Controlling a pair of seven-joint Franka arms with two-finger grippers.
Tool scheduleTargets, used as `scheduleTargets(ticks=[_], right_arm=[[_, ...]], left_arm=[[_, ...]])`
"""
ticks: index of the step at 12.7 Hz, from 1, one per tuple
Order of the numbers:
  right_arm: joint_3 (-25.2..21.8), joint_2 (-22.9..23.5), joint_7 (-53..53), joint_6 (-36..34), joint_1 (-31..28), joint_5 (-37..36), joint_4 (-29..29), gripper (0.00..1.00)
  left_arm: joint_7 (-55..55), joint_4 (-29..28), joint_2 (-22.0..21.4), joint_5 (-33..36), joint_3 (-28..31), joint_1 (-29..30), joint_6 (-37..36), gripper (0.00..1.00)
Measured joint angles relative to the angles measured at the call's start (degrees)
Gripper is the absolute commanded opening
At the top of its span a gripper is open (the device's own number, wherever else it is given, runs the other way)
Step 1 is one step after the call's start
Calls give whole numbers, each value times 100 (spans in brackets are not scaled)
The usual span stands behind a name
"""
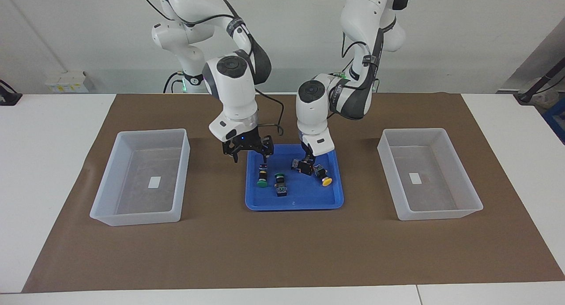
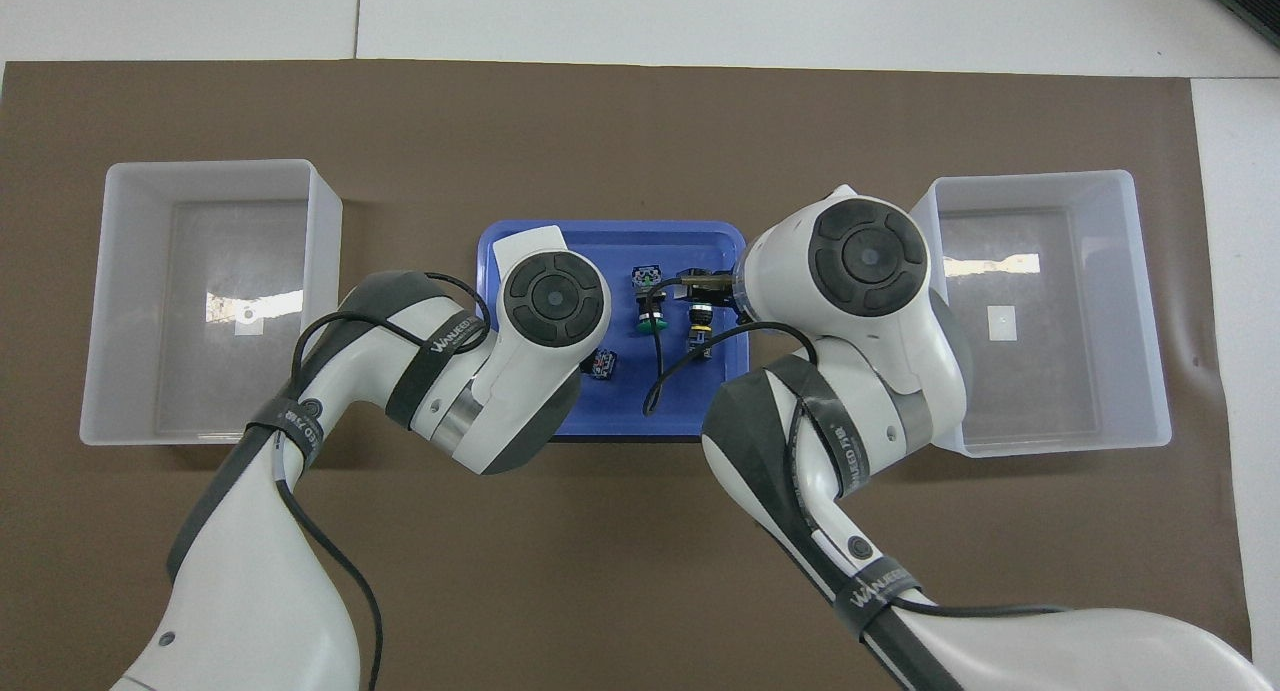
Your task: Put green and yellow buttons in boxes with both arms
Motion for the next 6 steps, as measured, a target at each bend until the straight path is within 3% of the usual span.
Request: scheduleTargets(ticks=[6], right_arm=[[0,106,2,966,170,0,-825,100]], left_arm=[[-170,10,155,1,1,-10,388,100]])
